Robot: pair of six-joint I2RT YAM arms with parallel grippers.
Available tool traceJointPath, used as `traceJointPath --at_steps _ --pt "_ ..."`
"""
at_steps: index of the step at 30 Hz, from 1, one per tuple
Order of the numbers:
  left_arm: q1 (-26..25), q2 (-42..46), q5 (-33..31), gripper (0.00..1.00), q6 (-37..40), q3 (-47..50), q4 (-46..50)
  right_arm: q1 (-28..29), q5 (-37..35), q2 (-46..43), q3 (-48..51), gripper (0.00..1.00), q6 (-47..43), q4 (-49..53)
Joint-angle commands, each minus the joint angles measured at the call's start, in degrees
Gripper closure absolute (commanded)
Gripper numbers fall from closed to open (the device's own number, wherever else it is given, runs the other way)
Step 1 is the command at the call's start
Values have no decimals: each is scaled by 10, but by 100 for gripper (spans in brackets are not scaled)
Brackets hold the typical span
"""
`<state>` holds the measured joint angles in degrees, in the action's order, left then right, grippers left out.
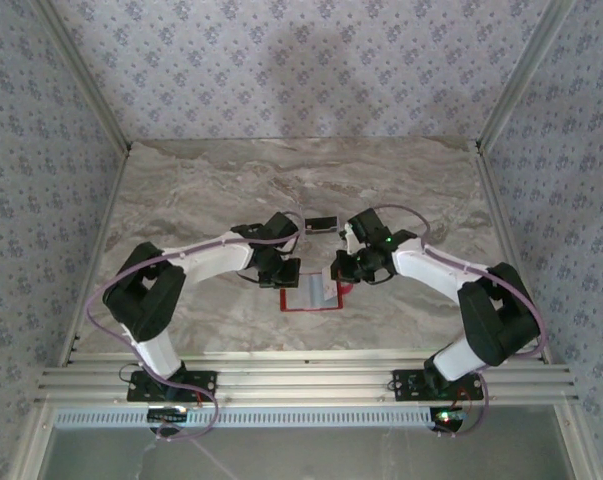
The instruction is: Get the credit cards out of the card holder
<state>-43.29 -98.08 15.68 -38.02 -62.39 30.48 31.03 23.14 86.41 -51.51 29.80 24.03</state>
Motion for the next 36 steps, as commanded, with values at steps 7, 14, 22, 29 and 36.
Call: traceJointPath --at_steps 7,14,22,29,36 --pt "10 57 -17 90 -8 44 -8 -17 -42 -9 -82 100 -200 28" --pt "16 73 -19 89 -14 74 -19 -30 -60 45 -190 100 -436 78" --pt "24 94 -21 89 -20 104 -28 -26 -115 88 -255 100 -674 119" --pt "40 107 -21 89 -19 124 -24 -21 -169 150 -343 100 -838 178" --pt "58 120 -19 89 -15 135 -16 -21 -202 231 -460 100 -932 256"
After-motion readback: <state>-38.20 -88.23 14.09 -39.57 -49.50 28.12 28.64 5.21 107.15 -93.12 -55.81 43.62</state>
